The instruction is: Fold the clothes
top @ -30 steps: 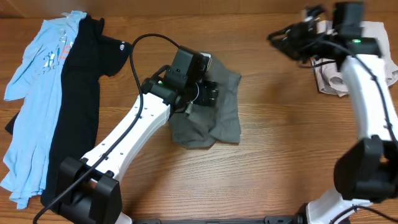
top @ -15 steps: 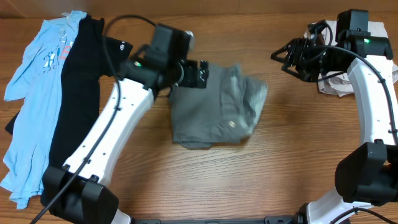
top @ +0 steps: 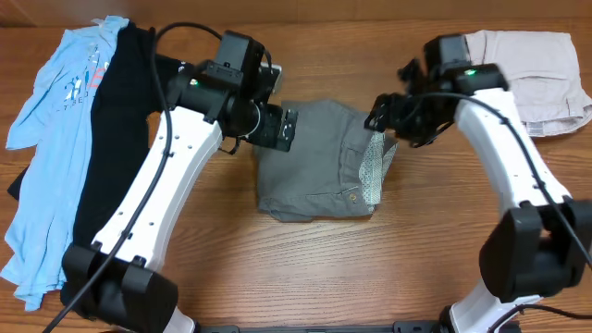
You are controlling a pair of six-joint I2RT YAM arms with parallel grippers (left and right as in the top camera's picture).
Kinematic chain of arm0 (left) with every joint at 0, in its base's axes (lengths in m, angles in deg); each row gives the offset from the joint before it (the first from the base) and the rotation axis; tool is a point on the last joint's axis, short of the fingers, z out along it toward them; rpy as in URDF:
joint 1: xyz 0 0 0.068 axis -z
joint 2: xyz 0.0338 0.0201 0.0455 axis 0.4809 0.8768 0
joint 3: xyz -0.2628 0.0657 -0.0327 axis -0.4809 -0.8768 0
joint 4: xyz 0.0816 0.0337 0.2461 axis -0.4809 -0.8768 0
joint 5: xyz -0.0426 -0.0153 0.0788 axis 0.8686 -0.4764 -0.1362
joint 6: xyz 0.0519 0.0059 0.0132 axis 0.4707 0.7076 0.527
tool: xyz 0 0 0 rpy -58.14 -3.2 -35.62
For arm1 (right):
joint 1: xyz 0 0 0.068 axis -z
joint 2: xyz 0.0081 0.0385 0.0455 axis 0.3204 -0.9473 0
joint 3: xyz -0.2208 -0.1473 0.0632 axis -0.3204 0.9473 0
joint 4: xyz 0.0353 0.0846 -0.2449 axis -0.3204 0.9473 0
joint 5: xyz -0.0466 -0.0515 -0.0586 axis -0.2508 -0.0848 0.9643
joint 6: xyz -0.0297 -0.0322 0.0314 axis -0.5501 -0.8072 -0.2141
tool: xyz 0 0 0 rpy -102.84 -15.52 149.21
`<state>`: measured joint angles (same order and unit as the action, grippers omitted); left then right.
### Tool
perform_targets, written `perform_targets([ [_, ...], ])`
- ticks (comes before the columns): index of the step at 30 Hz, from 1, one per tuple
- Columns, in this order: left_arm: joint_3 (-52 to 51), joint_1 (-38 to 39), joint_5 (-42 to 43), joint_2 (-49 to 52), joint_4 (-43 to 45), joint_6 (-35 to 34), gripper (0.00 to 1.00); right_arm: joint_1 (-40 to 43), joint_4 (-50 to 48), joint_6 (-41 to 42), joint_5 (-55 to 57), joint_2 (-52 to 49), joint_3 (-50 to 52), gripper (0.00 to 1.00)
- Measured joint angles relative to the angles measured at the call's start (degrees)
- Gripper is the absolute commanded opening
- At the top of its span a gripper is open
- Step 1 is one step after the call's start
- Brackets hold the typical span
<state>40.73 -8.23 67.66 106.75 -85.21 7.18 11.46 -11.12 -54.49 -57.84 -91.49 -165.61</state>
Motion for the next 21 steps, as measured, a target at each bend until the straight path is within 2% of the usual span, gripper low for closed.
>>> perform_targets([
  [5,0.00,-0.20,0.00,2.27,-0.74,0.94,1.00,-1.25,-4.79,1.31,1.25,-1.49,6.80,0.80],
  [14,0.00,-1.11,0.00,3.19,1.03,1.60,1.00,-2.64,-17.59,1.81,1.73,-1.57,18.40,0.90],
  [19,0.00,-1.11,0.00,3.93,1.05,1.75,1.00,-2.89,-19.10,1.79,1.75,-1.57,20.61,0.91],
  [21,0.00,-1.11,0.00,4.13,1.07,1.75,1.00,-2.89,-18.64,1.77,1.68,-1.57,20.63,0.97],
])
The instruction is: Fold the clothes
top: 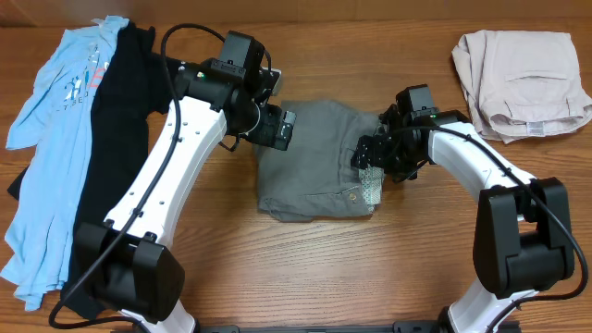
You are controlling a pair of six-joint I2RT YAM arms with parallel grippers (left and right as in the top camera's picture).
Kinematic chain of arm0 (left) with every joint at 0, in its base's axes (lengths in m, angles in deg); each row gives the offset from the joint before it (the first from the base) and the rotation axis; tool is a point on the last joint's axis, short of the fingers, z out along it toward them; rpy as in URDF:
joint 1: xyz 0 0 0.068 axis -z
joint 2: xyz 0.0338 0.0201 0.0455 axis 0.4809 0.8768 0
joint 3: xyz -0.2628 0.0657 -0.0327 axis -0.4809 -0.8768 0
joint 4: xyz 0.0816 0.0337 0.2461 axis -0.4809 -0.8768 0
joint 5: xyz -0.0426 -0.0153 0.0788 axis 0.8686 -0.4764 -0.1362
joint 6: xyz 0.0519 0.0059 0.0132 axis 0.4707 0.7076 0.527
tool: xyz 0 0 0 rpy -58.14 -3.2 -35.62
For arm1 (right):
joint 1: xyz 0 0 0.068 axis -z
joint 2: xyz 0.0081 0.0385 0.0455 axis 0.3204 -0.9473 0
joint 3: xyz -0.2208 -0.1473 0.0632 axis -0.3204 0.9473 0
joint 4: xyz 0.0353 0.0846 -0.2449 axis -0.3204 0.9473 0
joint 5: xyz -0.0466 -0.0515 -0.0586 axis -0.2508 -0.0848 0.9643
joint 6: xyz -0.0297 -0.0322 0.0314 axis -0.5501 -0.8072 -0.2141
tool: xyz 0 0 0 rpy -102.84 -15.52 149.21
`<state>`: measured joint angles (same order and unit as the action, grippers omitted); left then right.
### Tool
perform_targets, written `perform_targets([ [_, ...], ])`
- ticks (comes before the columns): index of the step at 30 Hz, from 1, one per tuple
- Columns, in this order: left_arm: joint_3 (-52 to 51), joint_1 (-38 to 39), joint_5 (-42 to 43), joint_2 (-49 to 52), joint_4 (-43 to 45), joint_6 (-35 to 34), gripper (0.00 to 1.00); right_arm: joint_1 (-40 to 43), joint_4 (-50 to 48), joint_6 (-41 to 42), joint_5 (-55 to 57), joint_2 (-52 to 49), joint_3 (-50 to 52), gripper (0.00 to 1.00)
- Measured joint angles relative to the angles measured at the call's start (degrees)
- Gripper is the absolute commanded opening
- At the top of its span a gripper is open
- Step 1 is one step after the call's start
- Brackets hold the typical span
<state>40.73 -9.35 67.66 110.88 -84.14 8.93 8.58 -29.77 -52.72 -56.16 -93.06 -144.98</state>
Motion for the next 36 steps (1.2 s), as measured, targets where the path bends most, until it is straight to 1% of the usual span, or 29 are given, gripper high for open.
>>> perform_targets([
  [1,0.00,0.00,0.00,0.07,-0.02,0.00,1.00,0.00,0.46,0.11,-0.02,0.00,-0.02,1.00],
  [5,0.00,0.00,-0.02,0.20,0.00,0.00,1.00,0.13,5.86,0.02,-0.02,-0.02,-1.03,1.00],
  [12,0.00,0.00,-0.02,0.22,0.02,0.02,1.00,0.66,5.70,0.02,-0.04,-0.11,-2.40,1.00],
  [16,0.00,0.00,-0.02,0.24,-0.07,0.02,1.00,0.63,3.98,1.29,-0.81,-1.64,-2.40,1.00],
  [20,0.00,0.00,-0.02,0.31,-0.33,0.02,1.00,0.74,2.93,2.03,-4.39,-5.05,-3.13,1.00],
  [24,0.00,0.00,-0.04,0.31,-0.44,0.04,1.00,0.52,0.55,2.60,-11.26,-6.45,-3.74,1.00],
  [26,0.00,0.00,-0.02,0.31,-0.44,0.04,1.00,-0.13,-0.66,3.13,-14.21,-7.04,-3.74,1.00],
  [29,0.00,0.00,-0.04,0.31,-0.28,0.04,1.00,-2.91,-3.65,6.21,-17.31,-7.82,-3.72,1.00],
  [30,0.00,0.00,-0.02,0.31,-0.22,0.04,1.00,-3.96,-4.50,7.23,-17.88,-8.02,-3.72,0.98],
  [31,0.00,0.00,-0.02,0.31,-0.20,0.04,1.00,-5.27,-5.57,8.59,-18.47,-8.20,-3.72,0.92],
  [32,0.00,0.00,-0.04,0.31,-0.09,0.04,1.00,-6.54,-6.78,9.97,-18.84,-8.41,-3.69,0.75],
  [33,0.00,0.00,-0.02,0.31,-0.07,0.04,1.00,-7.63,-8.09,11.37,-19.12,-8.70,-3.69,0.62],
  [34,0.00,0.00,-0.02,0.31,-0.07,0.04,1.00,-9.40,-10.47,12.90,-19.78,-9.35,-3.69,0.27],
  [35,0.00,0.00,-0.04,0.31,-0.07,0.04,1.00,-10.32,-11.23,14.14,-20.09,-9.75,-3.69,0.11],
  [36,0.00,0.00,-0.02,0.31,-0.09,0.04,1.00,-11.74,-13.22,15.56,-20.76,-10.40,-3.61,0.04],
])
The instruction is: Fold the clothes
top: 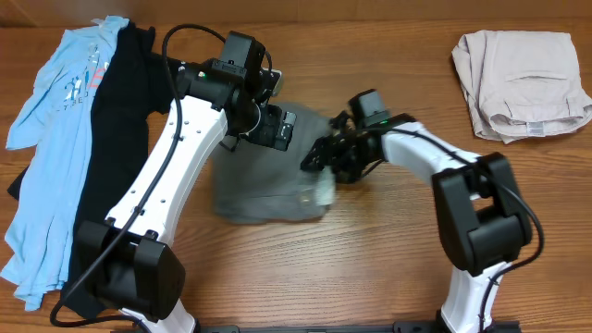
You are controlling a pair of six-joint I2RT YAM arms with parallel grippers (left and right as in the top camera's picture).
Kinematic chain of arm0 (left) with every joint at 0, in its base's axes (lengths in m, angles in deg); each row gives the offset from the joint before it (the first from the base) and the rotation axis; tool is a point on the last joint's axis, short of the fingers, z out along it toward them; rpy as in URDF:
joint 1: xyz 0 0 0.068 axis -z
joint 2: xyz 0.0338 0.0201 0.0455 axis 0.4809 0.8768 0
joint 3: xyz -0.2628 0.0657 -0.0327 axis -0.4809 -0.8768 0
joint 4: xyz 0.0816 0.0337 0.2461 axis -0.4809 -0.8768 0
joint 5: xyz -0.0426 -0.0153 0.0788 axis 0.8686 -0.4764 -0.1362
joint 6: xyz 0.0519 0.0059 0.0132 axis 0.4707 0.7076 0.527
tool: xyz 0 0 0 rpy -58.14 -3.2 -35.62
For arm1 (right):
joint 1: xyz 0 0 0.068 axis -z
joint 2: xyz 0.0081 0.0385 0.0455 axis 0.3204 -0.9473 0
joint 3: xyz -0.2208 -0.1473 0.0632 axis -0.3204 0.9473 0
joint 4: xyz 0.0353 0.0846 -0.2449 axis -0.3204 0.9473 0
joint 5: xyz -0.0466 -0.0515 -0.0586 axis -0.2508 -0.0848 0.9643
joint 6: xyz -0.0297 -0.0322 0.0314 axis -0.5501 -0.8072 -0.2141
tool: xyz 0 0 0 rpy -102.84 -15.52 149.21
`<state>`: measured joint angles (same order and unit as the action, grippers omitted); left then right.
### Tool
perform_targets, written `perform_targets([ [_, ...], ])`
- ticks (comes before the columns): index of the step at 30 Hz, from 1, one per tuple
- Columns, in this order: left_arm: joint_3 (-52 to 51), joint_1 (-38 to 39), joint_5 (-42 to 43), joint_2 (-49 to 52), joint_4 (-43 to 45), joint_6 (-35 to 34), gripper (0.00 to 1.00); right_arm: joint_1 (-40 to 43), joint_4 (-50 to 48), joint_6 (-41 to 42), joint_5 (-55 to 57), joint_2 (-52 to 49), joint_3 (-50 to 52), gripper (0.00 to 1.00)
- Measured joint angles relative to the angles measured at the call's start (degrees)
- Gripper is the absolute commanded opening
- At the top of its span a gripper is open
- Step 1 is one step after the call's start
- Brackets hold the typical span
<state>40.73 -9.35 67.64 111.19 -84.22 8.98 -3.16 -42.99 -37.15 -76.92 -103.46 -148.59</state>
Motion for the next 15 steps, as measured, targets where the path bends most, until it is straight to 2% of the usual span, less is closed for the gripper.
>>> perform_targets([
  [4,0.00,0.00,0.00,0.00,0.00,0.00,1.00,-3.61,-5.66,4.61,-1.62,-1.97,0.00,0.04],
  [9,0.00,-0.04,-0.13,0.00,0.57,-0.02,1.00,-4.28,-9.35,8.85,-2.67,-2.23,0.00,0.04],
  [12,0.00,-0.61,-0.22,0.00,1.03,-0.07,1.00,-2.43,-9.75,9.73,-3.56,-2.23,0.00,0.04],
  [15,0.00,-2.01,-0.22,0.00,1.40,-0.28,1.00,2.80,-9.79,10.16,-4.79,-2.23,0.00,0.04],
])
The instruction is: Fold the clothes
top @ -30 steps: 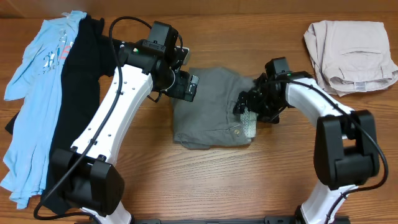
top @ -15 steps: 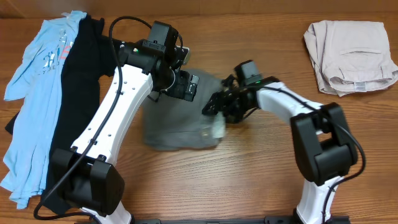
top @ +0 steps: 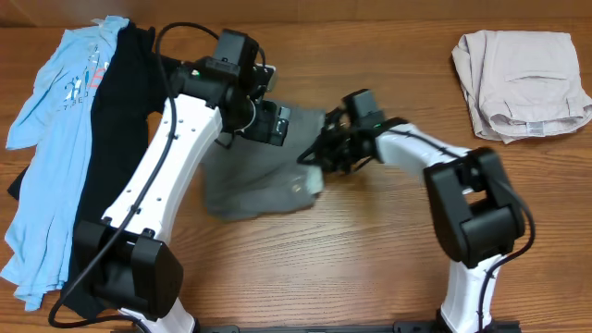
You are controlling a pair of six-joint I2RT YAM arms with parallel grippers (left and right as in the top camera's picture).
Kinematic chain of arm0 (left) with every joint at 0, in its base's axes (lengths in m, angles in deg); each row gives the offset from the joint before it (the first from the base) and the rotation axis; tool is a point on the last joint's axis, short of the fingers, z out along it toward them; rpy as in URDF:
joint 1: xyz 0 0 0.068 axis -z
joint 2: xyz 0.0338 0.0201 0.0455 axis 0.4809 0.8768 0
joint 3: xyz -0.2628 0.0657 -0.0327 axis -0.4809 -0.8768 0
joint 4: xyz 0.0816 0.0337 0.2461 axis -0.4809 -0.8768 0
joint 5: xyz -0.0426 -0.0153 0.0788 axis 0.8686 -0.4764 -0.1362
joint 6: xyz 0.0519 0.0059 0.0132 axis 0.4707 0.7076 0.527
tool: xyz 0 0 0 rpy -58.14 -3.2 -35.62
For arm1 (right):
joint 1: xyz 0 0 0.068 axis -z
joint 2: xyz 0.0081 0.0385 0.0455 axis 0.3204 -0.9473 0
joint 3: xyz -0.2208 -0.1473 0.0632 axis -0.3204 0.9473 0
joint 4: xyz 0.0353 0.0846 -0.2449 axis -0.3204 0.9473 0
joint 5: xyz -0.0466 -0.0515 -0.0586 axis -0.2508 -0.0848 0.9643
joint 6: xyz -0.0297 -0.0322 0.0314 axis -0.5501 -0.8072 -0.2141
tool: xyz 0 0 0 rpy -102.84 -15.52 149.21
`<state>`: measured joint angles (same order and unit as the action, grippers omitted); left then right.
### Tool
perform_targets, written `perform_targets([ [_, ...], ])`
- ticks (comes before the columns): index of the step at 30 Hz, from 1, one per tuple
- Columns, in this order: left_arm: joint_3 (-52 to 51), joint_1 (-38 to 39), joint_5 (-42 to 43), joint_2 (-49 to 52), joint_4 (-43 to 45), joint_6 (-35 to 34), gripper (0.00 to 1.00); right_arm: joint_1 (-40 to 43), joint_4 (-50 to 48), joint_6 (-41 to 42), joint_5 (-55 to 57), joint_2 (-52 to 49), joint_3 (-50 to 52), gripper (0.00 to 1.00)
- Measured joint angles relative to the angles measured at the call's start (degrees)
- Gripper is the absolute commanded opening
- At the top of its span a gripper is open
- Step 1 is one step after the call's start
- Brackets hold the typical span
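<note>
The grey folded shorts (top: 245,185) lie at the table's middle, skewed, with a pale bit of pocket lining showing at the right edge. My right gripper (top: 317,159) is at that right edge, shut on the cloth by the lining. My left gripper (top: 277,125) sits over the shorts' upper edge. Whether its jaws hold any cloth is hidden from above.
A folded beige garment (top: 523,79) lies at the back right corner. At the left, a light blue shirt (top: 51,139) and a black garment (top: 116,148) are spread out lengthwise. Bare wood table (top: 388,259) lies in front of the shorts and to the right.
My right gripper moved slightly left and up with the shorts' right edge. The grey bundle slid a little further left and skewed. My left gripper stayed almost where it was.
The shorts first lay folded at centre, with my right gripper at their upper right corner and the left at their upper left. The right gripper then stood lower on the right edge by the lining. By now it and the whole bundle are well to the left.
</note>
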<state>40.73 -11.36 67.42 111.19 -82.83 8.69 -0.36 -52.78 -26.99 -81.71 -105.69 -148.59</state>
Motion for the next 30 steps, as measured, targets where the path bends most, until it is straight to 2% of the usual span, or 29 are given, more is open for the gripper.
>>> perform_targets([
  [7,0.00,-2.14,-0.22,0.00,0.31,0.00,1.00,17.00,1.22,-0.02,-0.48,1.42,0.00,0.04],
  [12,0.00,-2.12,-0.22,0.00,1.22,-0.24,1.00,27.10,1.57,1.92,0.74,7.37,0.00,0.04],
  [19,0.00,-2.12,-0.22,0.00,1.46,-1.36,1.00,29.55,3.80,1.62,4.11,8.48,0.00,0.04],
  [23,0.00,-2.12,-0.22,0.00,1.46,-1.51,1.00,29.05,6.10,-2.21,8.76,8.48,0.00,0.04],
  [30,0.00,-2.12,-0.22,0.00,1.62,-1.51,1.00,28.41,6.97,-8.15,9.99,8.96,-0.09,0.04],
])
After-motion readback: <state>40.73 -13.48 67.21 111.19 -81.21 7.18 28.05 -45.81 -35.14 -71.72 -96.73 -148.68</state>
